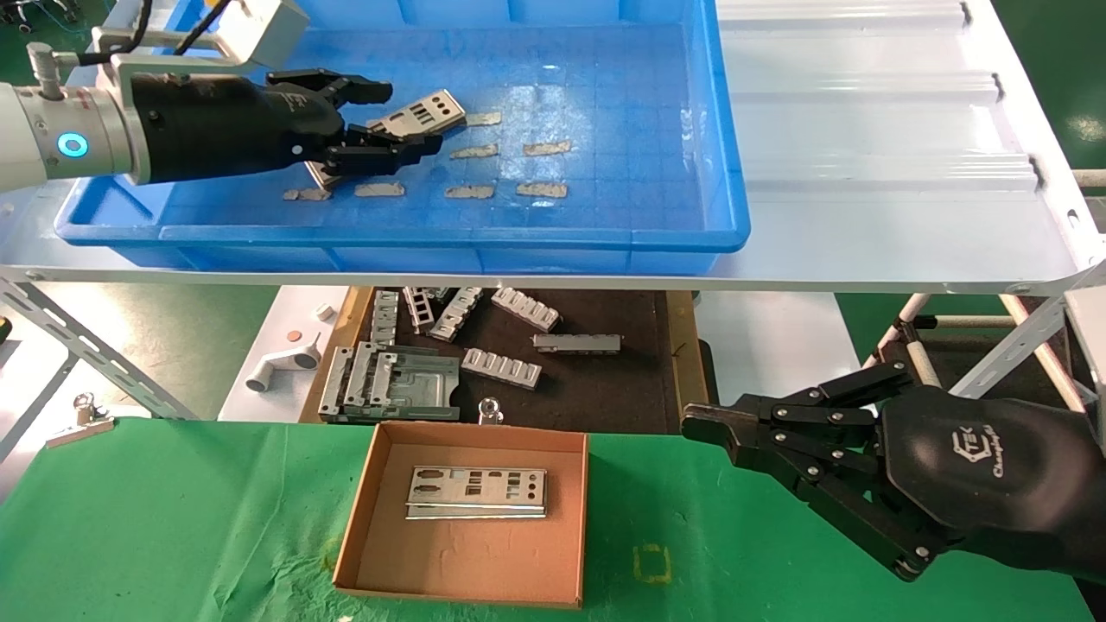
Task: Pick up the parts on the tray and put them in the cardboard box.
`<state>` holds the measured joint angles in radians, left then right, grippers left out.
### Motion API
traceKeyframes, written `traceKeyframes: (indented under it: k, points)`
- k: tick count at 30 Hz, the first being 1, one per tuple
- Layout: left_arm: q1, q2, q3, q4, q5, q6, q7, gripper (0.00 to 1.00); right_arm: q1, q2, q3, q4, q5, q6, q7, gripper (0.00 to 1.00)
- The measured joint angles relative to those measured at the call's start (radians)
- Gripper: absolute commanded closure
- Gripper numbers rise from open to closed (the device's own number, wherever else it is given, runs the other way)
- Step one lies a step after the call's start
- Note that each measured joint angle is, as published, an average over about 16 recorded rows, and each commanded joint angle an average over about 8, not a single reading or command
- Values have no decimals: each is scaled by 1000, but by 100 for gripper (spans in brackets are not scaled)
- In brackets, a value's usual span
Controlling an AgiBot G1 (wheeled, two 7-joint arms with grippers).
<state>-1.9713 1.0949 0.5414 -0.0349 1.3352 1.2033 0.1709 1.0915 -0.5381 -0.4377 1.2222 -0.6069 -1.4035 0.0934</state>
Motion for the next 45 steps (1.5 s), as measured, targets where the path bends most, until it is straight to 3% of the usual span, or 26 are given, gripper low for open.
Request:
traceKeyframes:
  k: [26,27,34,35,45]
  points:
    - [-10,5,-8,29,-11,-1,20,100,0,0,0,0,0,0,0,100]
    - [-10,4,-9,29,-12,0,20,95,0,0,0,0,0,0,0,100]
    - [-17,-5,-16,32,-23,8,17,8,0,0,0,0,0,0,0,100]
    - [-19,-7,-17,33,-24,9,15,0,0,0,0,0,0,0,0,100]
    - [-35,-20,-15,53,-22,-34,-27,0,0,0,0,0,0,0,0,100]
